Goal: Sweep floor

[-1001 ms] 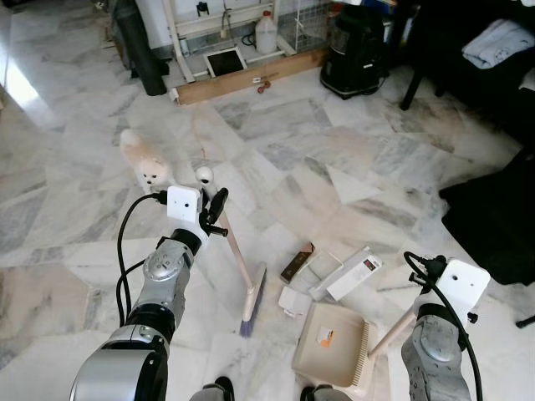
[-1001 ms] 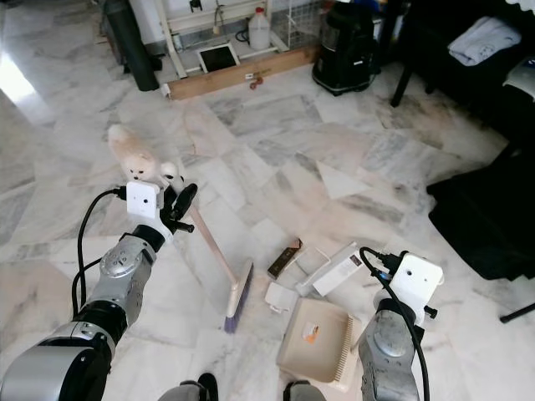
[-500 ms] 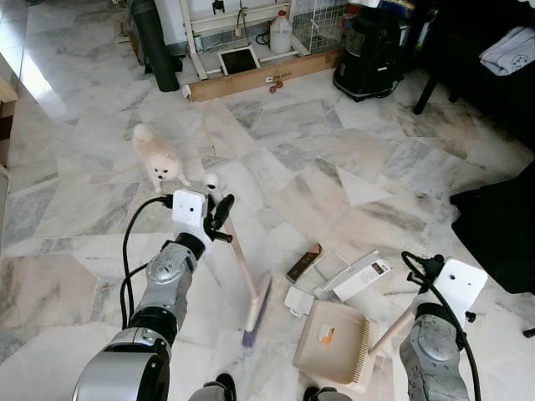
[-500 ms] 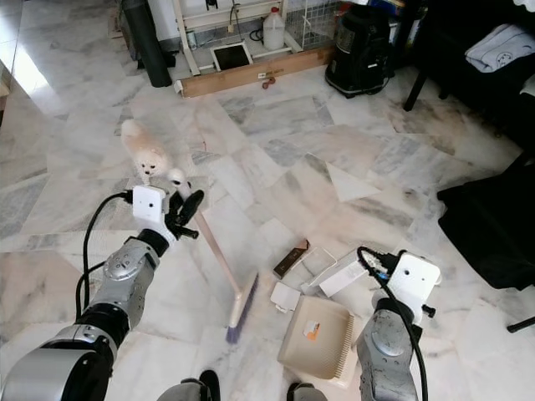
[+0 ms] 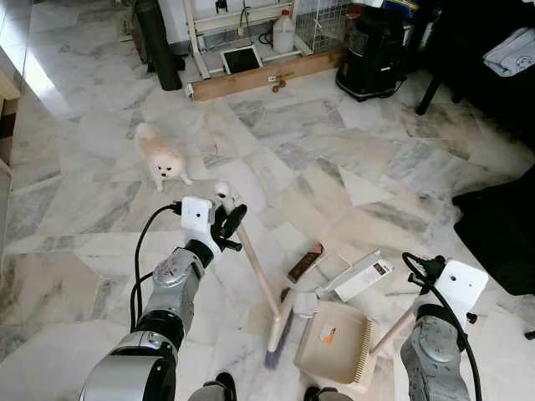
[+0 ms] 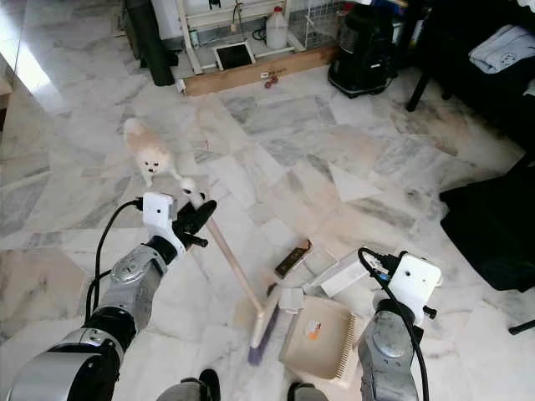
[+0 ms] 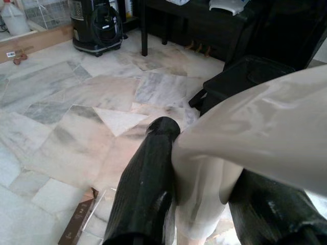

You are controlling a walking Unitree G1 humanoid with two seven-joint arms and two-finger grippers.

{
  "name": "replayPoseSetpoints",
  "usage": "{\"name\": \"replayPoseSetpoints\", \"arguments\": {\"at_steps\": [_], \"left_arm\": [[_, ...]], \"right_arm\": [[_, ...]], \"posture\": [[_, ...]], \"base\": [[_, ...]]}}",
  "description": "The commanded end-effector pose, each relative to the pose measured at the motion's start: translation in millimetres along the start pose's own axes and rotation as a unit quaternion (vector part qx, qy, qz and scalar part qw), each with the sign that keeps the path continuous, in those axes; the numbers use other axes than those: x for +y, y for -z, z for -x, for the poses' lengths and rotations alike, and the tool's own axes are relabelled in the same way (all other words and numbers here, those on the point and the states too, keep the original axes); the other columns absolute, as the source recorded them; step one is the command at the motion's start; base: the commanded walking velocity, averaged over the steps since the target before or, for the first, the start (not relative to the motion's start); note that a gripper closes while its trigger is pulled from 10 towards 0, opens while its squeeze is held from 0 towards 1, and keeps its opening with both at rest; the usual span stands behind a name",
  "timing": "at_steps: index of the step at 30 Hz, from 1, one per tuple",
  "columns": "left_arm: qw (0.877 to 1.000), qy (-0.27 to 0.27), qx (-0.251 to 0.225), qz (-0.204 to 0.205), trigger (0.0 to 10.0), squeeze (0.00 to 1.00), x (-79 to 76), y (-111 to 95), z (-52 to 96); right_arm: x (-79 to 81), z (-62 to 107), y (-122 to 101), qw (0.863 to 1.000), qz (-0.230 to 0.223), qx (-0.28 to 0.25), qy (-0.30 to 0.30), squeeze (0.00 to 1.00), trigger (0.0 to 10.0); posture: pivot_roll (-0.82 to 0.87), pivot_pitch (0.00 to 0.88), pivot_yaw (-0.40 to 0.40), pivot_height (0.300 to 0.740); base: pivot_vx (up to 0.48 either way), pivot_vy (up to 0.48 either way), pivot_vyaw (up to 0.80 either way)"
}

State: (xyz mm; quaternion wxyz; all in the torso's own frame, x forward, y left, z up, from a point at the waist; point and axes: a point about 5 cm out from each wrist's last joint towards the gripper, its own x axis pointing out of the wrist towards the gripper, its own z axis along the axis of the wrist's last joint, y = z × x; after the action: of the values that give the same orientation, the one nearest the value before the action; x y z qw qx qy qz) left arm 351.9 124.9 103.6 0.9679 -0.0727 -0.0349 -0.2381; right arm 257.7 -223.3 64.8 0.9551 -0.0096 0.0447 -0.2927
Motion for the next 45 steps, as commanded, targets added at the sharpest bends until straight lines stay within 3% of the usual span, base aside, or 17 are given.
{"name": "replayPoseSetpoints", "arguments": {"at_steps": [1,15,27,33,40,45], "left_arm": [[1.0,0.013,-0.002,0.014,10.0,0.0,-2.0,-0.2,0.2],[0.997,0.072,0.005,-0.004,10.0,0.0,5.1,-9.8,7.2],[0.992,0.078,-0.023,-0.094,10.0,0.0,24.4,-47.2,15.0],[0.993,0.07,-0.022,-0.093,10.0,0.0,19.9,-45.0,13.7],[0.995,0.028,-0.027,-0.088,10.0,0.0,11.9,-36.3,1.5],[0.997,0.032,-0.015,-0.075,10.0,0.0,5.1,-28.8,-4.0]], "right_arm": [[-2.9,-1.1,-1.3,1.0,0.002,-0.005,0.004,0.0,10.0],[2.3,-3.0,-0.7,1.0,-0.002,-0.003,0.002,0.0,10.0],[6.3,-3.1,1.4,1.0,-0.006,0.0,0.0,0.0,10.0],[7.9,-2.9,1.4,1.0,-0.008,-0.001,0.0,0.0,10.0],[4.1,-2.0,1.7,1.0,-0.006,-0.003,0.004,0.0,10.0],[2.6,-1.2,1.3,1.0,-0.006,-0.005,0.006,0.0,10.0]], "posture": [[-0.08,0.195,0.026,0.74],[-0.06,0.186,0.032,0.74],[-0.04,0.178,0.037,0.74],[-0.04,0.175,0.042,0.74],[-0.05,0.181,0.043,0.74],[-0.06,0.184,0.044,0.74]], "base": [[0.0,0.0,0.0],[0.0,0.0,0.0],[0.0,0.0,0.0],[0.0,0.0,0.0],[0.0,0.0,0.0],[0.0,0.0,0.0]]}}
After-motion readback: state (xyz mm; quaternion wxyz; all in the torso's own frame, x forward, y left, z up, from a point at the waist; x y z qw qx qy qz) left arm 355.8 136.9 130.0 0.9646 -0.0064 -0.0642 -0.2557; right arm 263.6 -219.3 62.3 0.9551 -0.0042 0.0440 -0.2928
